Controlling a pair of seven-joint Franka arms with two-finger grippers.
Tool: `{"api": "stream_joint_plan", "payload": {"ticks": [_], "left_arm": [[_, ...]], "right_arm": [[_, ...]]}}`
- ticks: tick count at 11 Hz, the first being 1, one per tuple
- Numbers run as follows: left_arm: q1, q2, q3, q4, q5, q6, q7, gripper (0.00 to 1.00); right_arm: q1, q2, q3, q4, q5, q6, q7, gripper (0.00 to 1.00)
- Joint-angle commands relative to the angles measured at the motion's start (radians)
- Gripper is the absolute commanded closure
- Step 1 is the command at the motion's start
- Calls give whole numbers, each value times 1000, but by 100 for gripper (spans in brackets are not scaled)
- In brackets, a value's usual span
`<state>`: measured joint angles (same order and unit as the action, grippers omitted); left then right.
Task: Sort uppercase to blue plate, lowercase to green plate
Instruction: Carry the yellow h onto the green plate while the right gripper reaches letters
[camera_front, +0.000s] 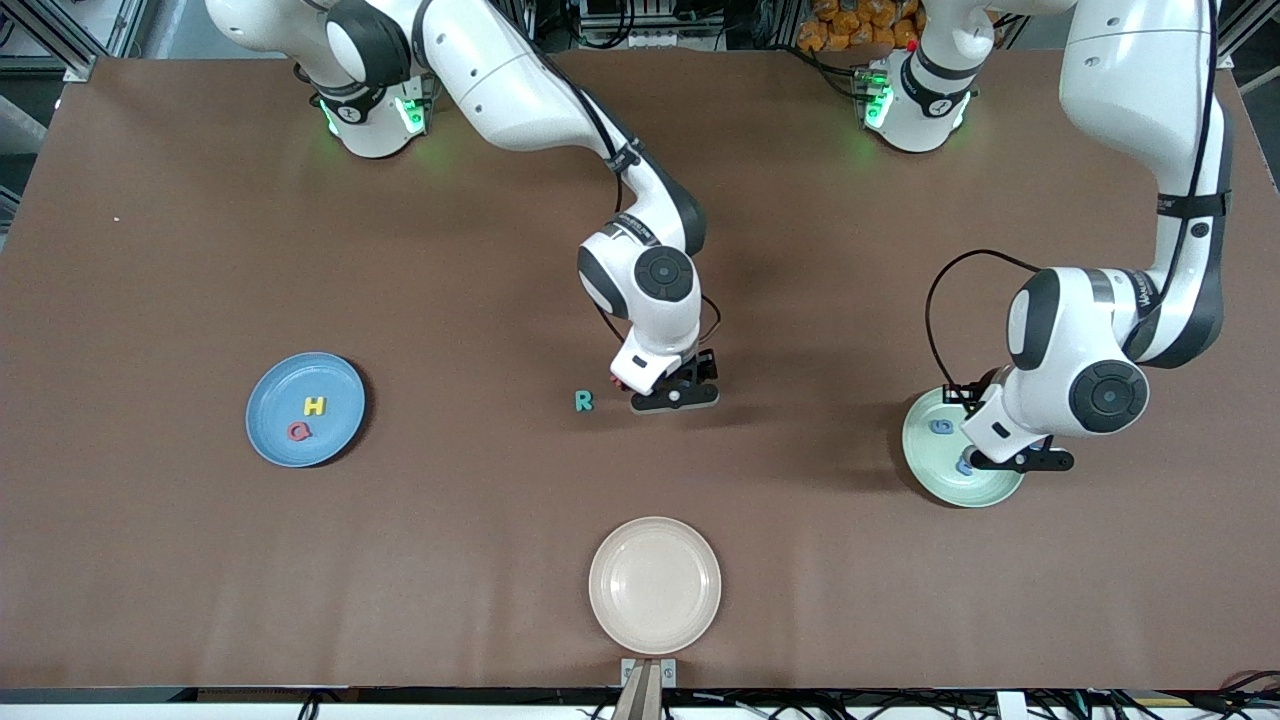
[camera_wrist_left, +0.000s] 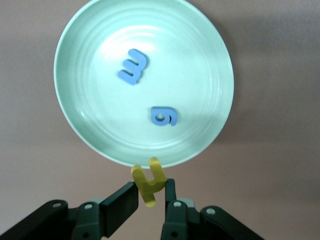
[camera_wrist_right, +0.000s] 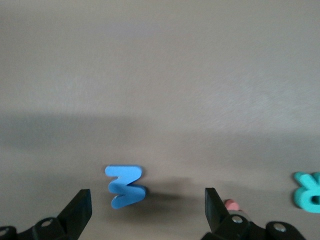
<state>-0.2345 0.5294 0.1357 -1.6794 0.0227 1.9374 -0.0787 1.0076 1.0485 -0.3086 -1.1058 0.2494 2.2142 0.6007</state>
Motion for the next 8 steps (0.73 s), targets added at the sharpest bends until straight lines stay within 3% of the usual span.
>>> {"api": "stream_joint_plan", "payload": {"ticks": [1,4,7,8], "left_arm": [[6,15,-7,1,29,55,0,67],[8,32,-5,9,31,103,5,58],[6,12,-7,40,68,101,10,0],[4,-9,-8,46,69,86,11,0]], "right_arm": [[36,57,-50,60,13,21,39,0],[36,67,-50,60,19,59,40,0],[34,70,-50,60,21,76,39,0],[34,74,-50,60,21,76,40,0]]}}
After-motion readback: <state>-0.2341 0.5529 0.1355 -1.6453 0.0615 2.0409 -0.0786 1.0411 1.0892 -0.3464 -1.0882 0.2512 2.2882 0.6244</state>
